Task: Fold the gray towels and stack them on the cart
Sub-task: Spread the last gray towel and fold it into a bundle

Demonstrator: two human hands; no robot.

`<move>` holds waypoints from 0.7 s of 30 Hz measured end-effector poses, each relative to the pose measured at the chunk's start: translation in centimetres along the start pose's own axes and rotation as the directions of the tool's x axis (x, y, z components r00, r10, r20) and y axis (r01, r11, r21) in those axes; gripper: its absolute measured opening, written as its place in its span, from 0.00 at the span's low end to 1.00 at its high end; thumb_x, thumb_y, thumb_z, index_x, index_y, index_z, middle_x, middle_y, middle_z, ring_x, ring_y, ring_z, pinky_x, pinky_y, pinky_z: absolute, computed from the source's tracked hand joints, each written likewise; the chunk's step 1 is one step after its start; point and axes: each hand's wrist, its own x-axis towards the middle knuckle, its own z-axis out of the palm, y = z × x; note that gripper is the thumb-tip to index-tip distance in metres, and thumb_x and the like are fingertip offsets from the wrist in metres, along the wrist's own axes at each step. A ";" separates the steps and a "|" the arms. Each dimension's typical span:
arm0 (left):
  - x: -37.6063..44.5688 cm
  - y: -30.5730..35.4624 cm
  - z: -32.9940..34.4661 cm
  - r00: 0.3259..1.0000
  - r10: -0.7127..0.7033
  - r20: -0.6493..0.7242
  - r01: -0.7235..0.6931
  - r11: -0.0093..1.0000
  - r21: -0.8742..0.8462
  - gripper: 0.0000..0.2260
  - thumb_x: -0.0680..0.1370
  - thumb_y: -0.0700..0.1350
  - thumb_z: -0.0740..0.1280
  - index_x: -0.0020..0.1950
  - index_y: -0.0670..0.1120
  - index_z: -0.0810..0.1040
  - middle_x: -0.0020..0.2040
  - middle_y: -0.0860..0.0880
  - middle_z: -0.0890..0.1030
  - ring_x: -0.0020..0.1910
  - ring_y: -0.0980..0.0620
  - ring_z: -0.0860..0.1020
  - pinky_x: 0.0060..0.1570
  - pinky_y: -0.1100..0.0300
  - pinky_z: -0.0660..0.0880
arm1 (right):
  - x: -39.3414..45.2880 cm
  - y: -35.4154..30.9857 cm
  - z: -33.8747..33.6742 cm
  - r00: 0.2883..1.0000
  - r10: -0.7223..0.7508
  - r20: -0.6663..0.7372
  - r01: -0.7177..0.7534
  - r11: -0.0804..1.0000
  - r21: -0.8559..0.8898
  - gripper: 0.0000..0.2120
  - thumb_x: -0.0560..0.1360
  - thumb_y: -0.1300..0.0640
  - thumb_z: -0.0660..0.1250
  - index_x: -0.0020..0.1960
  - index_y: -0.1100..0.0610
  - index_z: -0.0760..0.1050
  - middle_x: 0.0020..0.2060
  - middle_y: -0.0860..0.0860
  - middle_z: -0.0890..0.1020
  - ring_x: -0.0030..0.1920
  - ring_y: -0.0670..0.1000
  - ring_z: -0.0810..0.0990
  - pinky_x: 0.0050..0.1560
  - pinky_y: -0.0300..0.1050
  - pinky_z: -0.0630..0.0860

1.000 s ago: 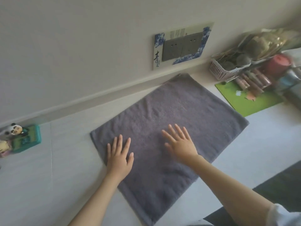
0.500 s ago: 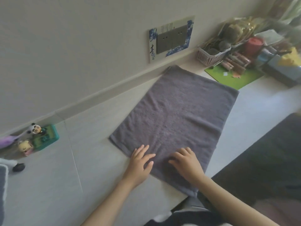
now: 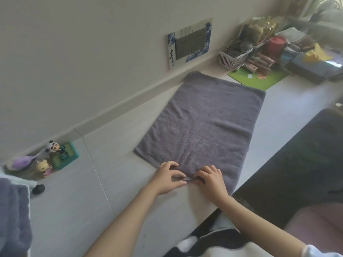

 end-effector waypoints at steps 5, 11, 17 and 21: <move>0.1 1.0 -0.9 0.998 -0.033 0.055 0.026 0.992 0.126 0.18 0.67 0.60 0.74 0.55 0.61 0.80 0.60 0.54 0.68 0.63 0.55 0.61 0.63 0.65 0.53 | 1.0 -0.9 -1.5 0.969 0.178 0.174 -0.199 0.974 0.112 0.08 0.72 0.52 0.67 0.45 0.55 0.81 0.40 0.44 0.75 0.49 0.52 0.73 0.46 0.43 0.62; 0.9 1.5 -1.1 1.000 -0.008 0.018 0.005 0.993 0.118 0.12 0.67 0.56 0.75 0.45 0.51 0.82 0.55 0.53 0.70 0.58 0.55 0.66 0.62 0.64 0.60 | 1.2 1.4 -7.7 0.850 0.168 0.499 -0.286 0.943 0.169 0.06 0.77 0.52 0.64 0.42 0.51 0.74 0.39 0.46 0.77 0.40 0.46 0.73 0.41 0.38 0.68; 2.4 5.4 -3.9 0.945 -0.032 0.324 0.009 0.997 0.074 0.13 0.71 0.55 0.72 0.34 0.51 0.72 0.33 0.57 0.74 0.35 0.58 0.72 0.36 0.62 0.68 | 1.1 3.3 -12.6 0.736 0.186 0.651 -0.307 0.949 0.077 0.10 0.79 0.51 0.61 0.39 0.46 0.70 0.38 0.44 0.75 0.39 0.45 0.72 0.43 0.39 0.68; 4.3 8.4 -5.9 0.861 -0.009 0.508 -0.014 0.999 0.042 0.13 0.71 0.56 0.71 0.38 0.47 0.76 0.33 0.53 0.74 0.33 0.55 0.71 0.37 0.59 0.67 | 1.9 4.5 -15.4 0.681 0.157 0.715 -0.301 0.951 0.078 0.10 0.79 0.50 0.60 0.39 0.46 0.71 0.38 0.45 0.76 0.41 0.48 0.73 0.46 0.42 0.67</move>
